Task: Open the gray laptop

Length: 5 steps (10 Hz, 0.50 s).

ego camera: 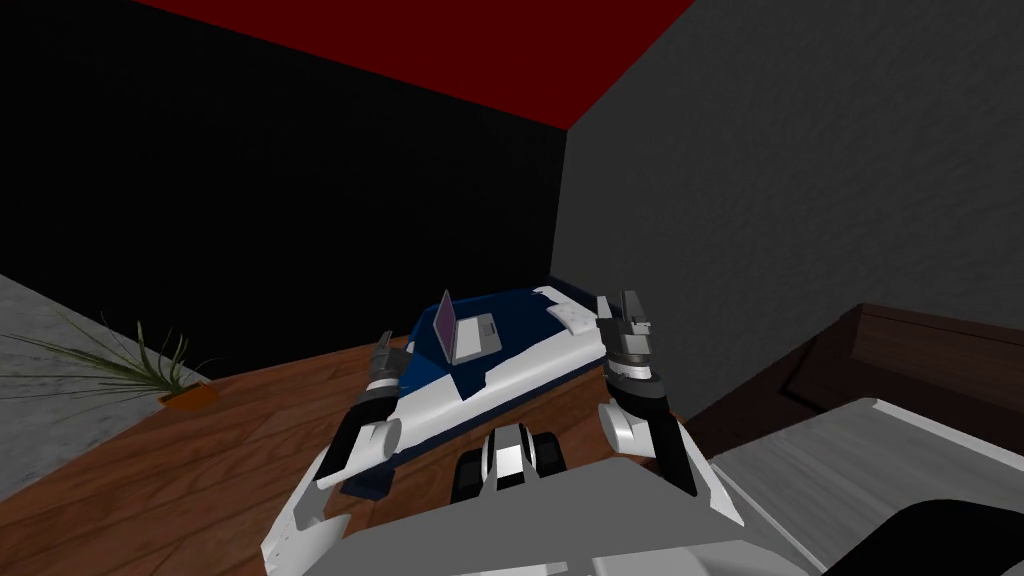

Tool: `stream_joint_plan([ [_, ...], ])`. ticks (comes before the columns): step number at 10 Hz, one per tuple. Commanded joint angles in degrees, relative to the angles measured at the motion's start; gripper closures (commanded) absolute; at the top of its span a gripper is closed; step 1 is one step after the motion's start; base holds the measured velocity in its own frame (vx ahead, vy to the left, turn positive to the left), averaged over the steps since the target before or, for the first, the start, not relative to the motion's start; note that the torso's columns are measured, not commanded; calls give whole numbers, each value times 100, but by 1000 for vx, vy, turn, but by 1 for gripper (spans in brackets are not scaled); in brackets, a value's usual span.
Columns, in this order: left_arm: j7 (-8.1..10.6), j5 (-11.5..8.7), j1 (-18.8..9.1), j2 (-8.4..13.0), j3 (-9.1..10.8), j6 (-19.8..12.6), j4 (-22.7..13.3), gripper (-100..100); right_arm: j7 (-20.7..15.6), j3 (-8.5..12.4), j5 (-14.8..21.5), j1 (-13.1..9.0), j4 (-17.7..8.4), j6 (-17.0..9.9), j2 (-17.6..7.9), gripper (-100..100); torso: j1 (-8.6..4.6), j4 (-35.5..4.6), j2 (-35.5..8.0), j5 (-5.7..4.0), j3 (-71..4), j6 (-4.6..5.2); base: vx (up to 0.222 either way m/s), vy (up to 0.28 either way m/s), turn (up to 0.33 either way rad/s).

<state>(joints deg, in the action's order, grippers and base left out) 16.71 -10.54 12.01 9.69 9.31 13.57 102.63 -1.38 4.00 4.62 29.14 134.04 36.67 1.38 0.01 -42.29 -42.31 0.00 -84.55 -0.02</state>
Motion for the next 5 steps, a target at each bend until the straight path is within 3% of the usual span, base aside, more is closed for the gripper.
stream_joint_plan([
  [1,164,-135,-336,87,168,-285,-448,-100,0,0,0,0,0,0,0,0,0,0,1,0,-1,2,9,1,-132],
  [5,345,-289,-717,139,350,-672,-993,-100,0,0,0,0,0,0,0,0,0,1,1,0,-1,-1,10,1,-108],
])
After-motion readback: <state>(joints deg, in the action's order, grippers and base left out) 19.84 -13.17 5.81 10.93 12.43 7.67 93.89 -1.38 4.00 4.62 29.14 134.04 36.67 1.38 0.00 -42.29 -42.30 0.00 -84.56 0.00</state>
